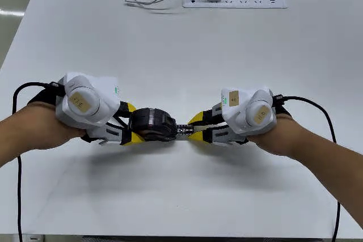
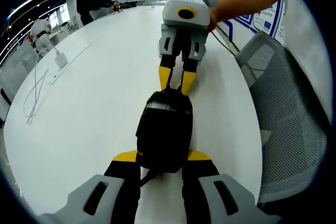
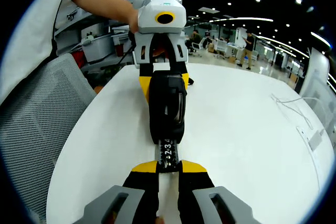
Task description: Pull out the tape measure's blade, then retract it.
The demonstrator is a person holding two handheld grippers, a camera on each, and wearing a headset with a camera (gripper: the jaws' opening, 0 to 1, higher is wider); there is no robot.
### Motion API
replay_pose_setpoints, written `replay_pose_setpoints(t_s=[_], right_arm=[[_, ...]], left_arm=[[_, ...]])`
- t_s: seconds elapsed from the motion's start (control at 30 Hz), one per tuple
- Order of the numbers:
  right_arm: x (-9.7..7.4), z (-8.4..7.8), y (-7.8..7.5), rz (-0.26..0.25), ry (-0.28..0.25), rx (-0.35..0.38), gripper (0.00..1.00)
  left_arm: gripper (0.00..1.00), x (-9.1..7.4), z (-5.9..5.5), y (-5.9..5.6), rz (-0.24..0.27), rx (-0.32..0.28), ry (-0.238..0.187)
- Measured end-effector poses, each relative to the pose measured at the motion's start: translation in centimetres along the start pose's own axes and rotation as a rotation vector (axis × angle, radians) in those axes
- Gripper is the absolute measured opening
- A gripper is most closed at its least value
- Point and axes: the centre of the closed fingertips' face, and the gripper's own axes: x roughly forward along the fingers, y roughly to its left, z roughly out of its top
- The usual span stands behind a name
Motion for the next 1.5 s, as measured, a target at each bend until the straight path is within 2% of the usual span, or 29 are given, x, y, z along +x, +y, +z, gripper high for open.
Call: replay_pose_setpoints(t_s=[0.17, 0.43, 1.5], right_arm=[[-0.5, -0.3, -0.2, -0.016, 0.003, 0.007, 0.09], [-1.1, -0.8, 0.0, -0.019, 0.009, 0.017, 0.09], [-3.5, -3.0, 0.1, -0.031, 0.033, 0.045, 0.09]], left_arm=[[0.25, 0.0, 0.0, 0.0, 0.001, -0.007, -0.001], [0.25, 0.1, 0.1, 0.0, 0.004, 0.009, 0.002], [0.25, 0.1, 0.1, -0.1, 0.005, 0.011, 0.002]])
